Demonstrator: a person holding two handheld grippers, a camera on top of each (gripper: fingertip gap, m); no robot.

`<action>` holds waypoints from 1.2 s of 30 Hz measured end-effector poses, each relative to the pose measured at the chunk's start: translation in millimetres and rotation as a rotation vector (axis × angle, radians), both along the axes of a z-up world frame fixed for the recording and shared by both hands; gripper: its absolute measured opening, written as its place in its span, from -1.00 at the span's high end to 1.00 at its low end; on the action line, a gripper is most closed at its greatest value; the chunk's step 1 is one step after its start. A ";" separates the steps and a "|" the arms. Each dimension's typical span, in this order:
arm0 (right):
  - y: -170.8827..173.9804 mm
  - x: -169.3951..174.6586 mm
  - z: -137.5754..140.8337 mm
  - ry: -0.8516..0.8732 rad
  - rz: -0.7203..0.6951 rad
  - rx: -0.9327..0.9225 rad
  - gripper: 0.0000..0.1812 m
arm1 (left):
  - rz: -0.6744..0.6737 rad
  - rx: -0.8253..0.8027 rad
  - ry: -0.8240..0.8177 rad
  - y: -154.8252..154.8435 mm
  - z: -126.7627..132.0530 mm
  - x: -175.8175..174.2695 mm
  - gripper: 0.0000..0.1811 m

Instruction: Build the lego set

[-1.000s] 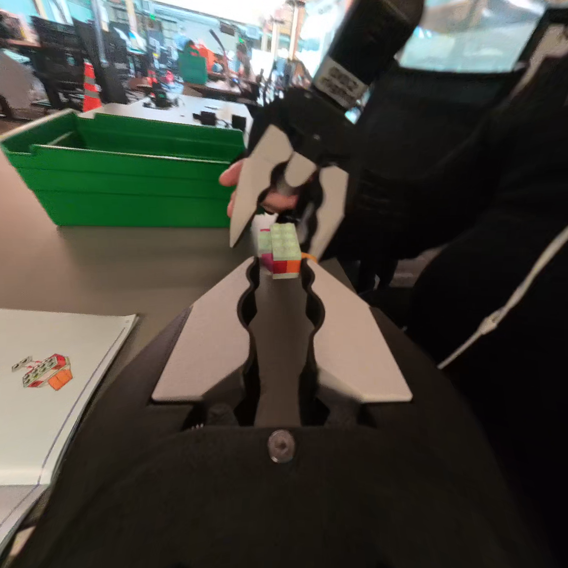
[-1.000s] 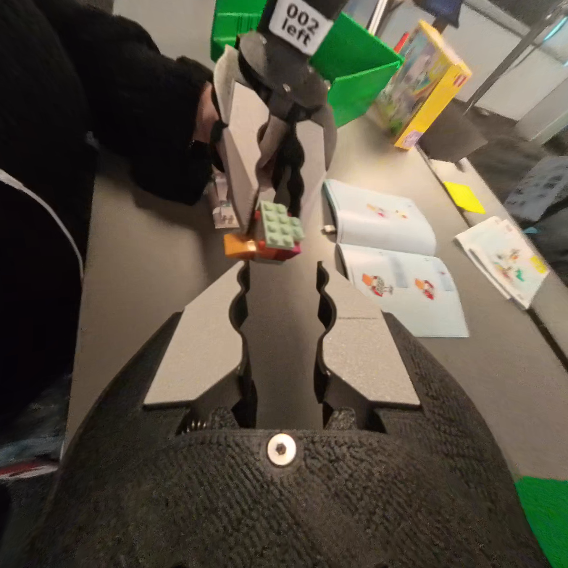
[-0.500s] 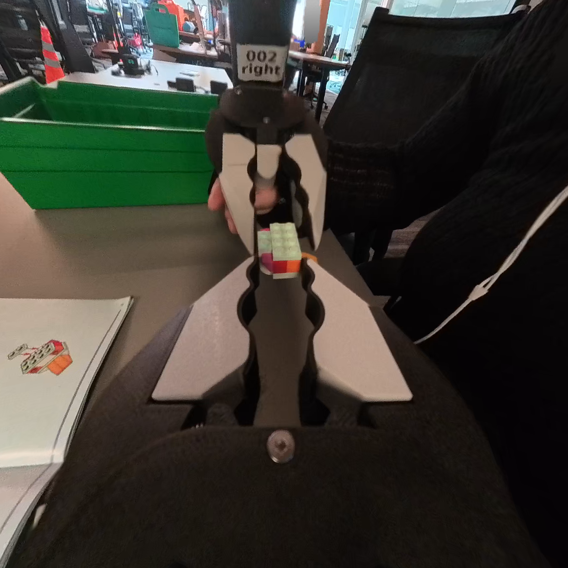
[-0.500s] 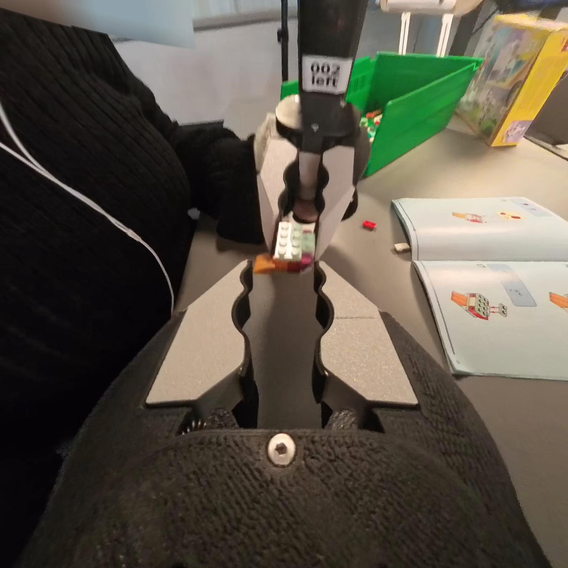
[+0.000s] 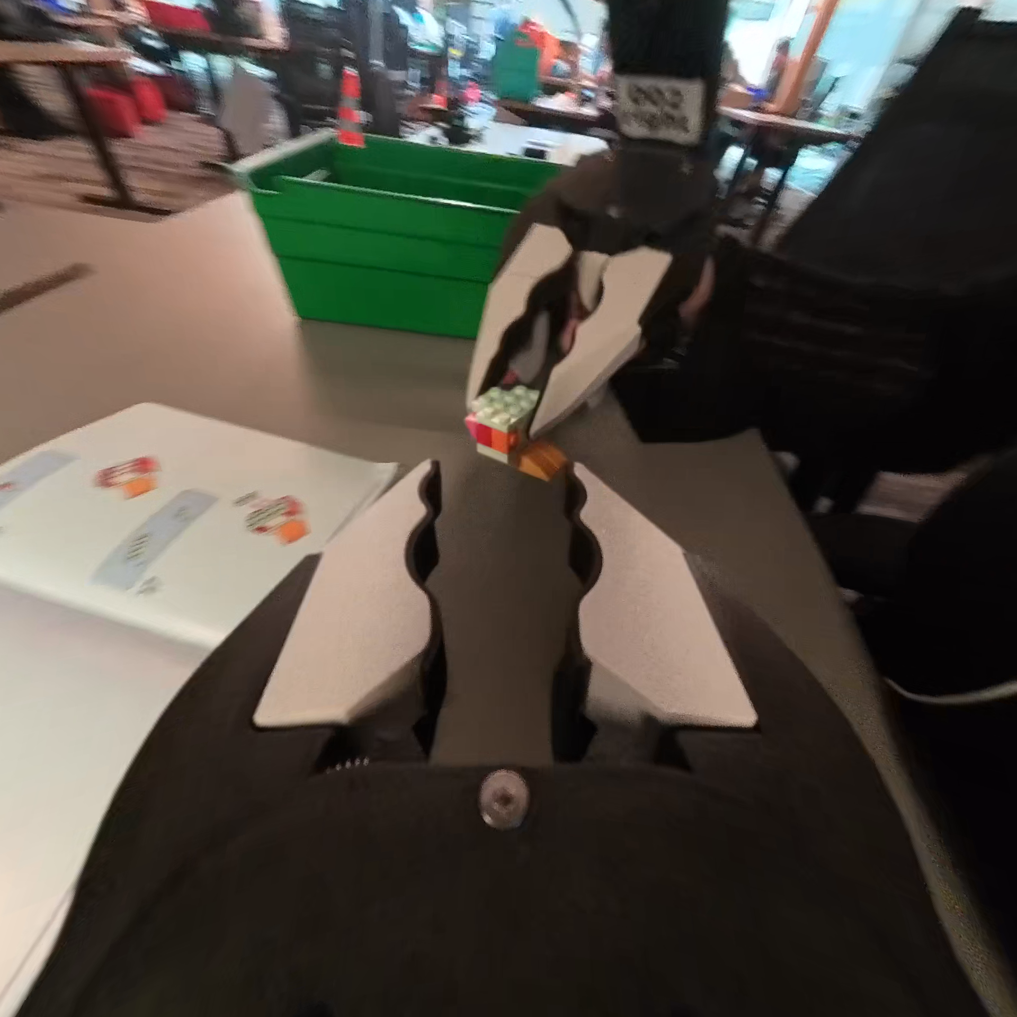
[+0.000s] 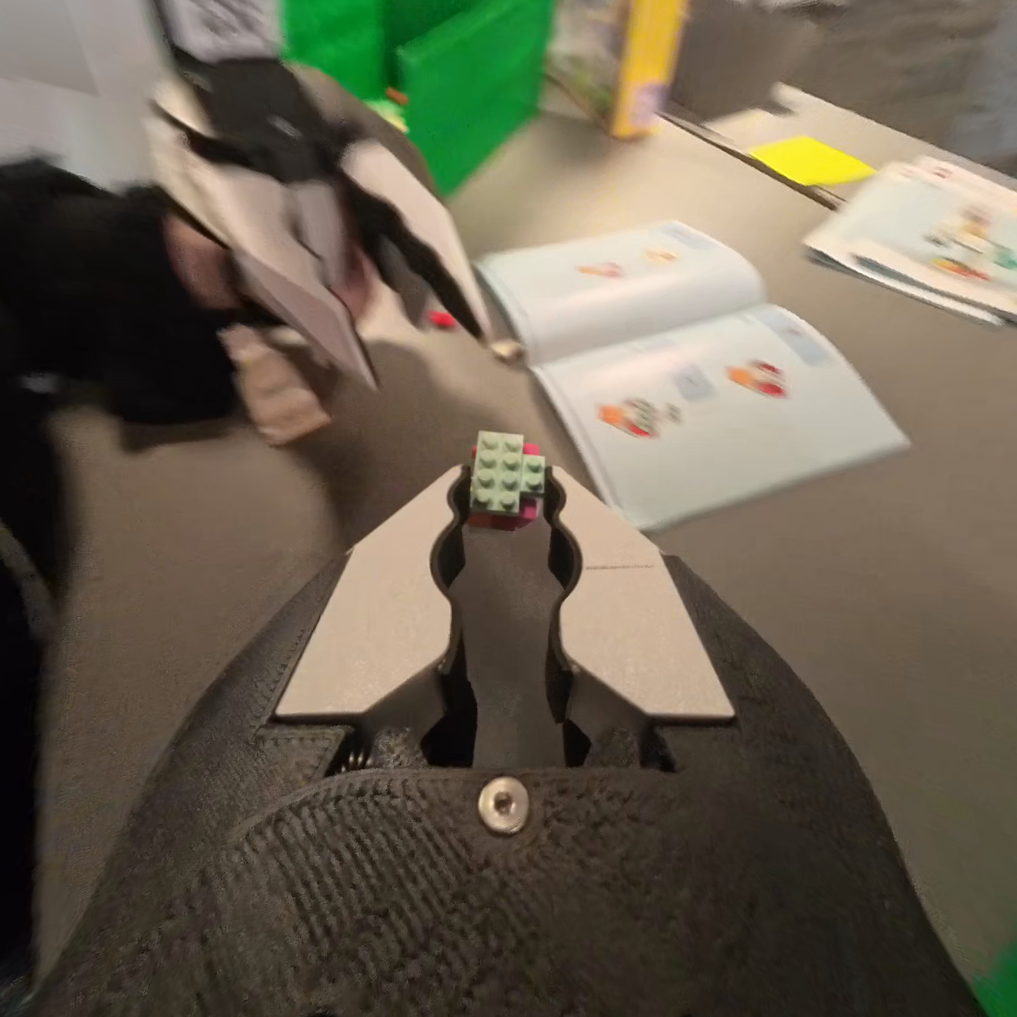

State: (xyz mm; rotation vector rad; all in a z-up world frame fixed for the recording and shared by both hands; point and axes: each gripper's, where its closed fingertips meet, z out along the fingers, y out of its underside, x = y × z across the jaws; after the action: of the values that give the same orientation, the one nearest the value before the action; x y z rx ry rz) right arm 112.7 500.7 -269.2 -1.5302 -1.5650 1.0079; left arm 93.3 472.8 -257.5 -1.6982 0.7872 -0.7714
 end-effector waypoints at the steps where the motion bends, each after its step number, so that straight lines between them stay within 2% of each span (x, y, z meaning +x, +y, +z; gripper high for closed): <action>1: 15.2 4.2 -8.3 -0.035 -0.083 0.039 0.73 | 0.056 0.013 -0.014 5.6 3.1 -10.6 0.52; 3: 36.9 13.3 -20.6 -0.085 -0.205 0.097 0.73 | 0.148 0.023 -0.069 13.9 11.4 -31.0 0.52; 6: 51.8 22.5 -32.4 -0.138 -0.294 0.138 0.73 | 0.215 0.058 -0.099 18.6 20.4 -51.9 0.51; 11: 58.8 28.5 -48.8 -0.204 -0.322 0.170 0.73 | 0.288 0.228 0.000 16.8 29.7 -62.8 0.51; 16: 58.4 30.0 -46.2 -0.188 -0.331 0.153 0.55 | 0.283 0.221 0.028 18.6 24.5 -57.8 0.51; 19: 60.6 29.9 -21.3 -0.064 -0.380 0.175 0.39 | 0.306 0.231 0.074 22.2 19.0 -59.5 0.50; 22: 71.9 27.7 31.0 0.202 -0.503 0.347 0.41 | 0.350 0.249 0.083 25.4 20.9 -64.7 0.49; 24: 81.7 32.8 69.6 0.355 -0.629 0.561 0.52 | 0.448 0.297 0.070 30.1 29.3 -79.3 0.48; 26: 86.1 37.9 102.3 0.467 -0.735 0.785 0.72 | 0.568 0.365 0.036 32.0 42.4 -100.9 0.47; 28: 88.7 36.9 120.7 0.557 -0.793 0.932 0.84 | 0.674 0.429 -0.017 29.4 56.6 -123.8 0.48; 32: 116.9 30.9 110.4 0.564 -0.880 0.949 0.97 | 0.805 0.563 -0.075 16.7 80.3 -156.0 0.53; 36: 137.6 28.8 87.2 0.498 -0.847 0.947 1.00 | 0.939 0.617 -0.021 13.8 79.5 -180.7 0.67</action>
State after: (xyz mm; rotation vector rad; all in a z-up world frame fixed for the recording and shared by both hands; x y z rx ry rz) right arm 141.5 638.3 -182.0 -0.9577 -0.6944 0.0727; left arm -87.5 486.6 -178.0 -1.2648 0.1111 0.1113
